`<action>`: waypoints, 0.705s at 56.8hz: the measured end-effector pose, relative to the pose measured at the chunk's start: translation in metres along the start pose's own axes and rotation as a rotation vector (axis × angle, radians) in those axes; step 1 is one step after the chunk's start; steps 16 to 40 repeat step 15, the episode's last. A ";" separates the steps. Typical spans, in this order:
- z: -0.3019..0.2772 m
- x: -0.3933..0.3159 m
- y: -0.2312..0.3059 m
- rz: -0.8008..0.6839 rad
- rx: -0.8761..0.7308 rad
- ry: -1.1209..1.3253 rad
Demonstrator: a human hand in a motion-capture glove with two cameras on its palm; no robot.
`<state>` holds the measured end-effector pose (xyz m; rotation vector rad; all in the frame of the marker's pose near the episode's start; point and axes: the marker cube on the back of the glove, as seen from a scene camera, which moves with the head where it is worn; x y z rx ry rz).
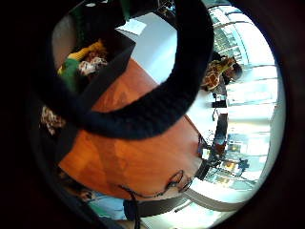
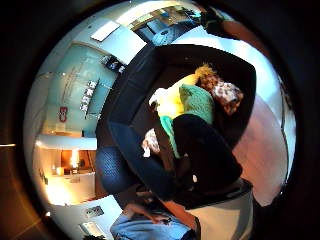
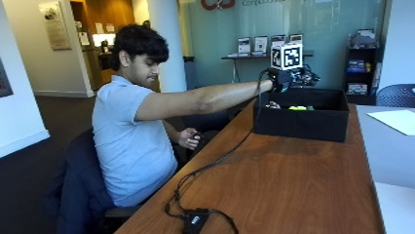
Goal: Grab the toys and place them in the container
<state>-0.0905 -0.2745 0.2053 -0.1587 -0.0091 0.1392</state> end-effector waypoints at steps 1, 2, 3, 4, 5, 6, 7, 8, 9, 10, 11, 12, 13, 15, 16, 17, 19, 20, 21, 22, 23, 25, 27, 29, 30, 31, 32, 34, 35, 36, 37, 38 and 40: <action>-0.001 0.003 0.005 0.001 -0.001 0.002; -0.003 0.005 0.010 0.003 -0.003 0.001; -0.004 0.008 0.016 0.002 -0.007 0.000; -0.005 0.012 0.023 -0.002 -0.014 -0.002; -0.006 0.017 0.031 -0.008 -0.024 -0.004; -0.007 0.022 0.038 -0.014 -0.037 -0.005; -0.008 0.027 0.046 -0.019 -0.051 -0.003; -0.008 0.032 0.052 -0.023 -0.065 0.000; -0.008 0.037 0.058 -0.027 -0.080 0.005; -0.008 0.040 0.064 -0.031 -0.093 0.010; -0.007 0.043 0.069 -0.034 -0.104 0.016; -0.006 0.046 0.074 -0.036 -0.110 0.020; -0.006 0.048 0.078 -0.036 -0.114 0.022; -0.005 0.051 0.083 -0.035 -0.114 0.022; -0.005 0.051 0.083 -0.035 -0.114 0.022; -0.005 0.051 0.083 -0.035 -0.114 0.022; -0.005 0.051 0.083 -0.035 -0.114 0.022; -0.005 0.051 0.083 -0.035 -0.114 0.022; -0.005 0.051 0.083 -0.035 -0.114 0.022; -0.005 0.051 0.083 -0.035 -0.114 0.022; -0.005 0.051 0.083 -0.035 -0.114 0.022; -0.005 0.051 0.083 -0.035 -0.114 0.022; -0.005 0.051 0.083 -0.035 -0.114 0.022; -0.005 0.051 0.083 -0.035 -0.114 0.022; -0.005 0.051 0.083 -0.035 -0.114 0.022; -0.005 0.051 0.083 -0.035 -0.114 0.022; -0.005 0.051 0.083 -0.035 -0.114 0.022; -0.005 0.051 0.083 -0.035 -0.114 0.022; -0.005 0.051 0.083 -0.035 -0.114 0.022; -0.005 0.051 0.083 -0.035 -0.114 0.022; -0.005 0.051 0.083 -0.035 -0.114 0.022; -0.005 0.051 0.083 -0.035 -0.114 0.022; -0.005 0.051 0.083 -0.035 -0.114 0.022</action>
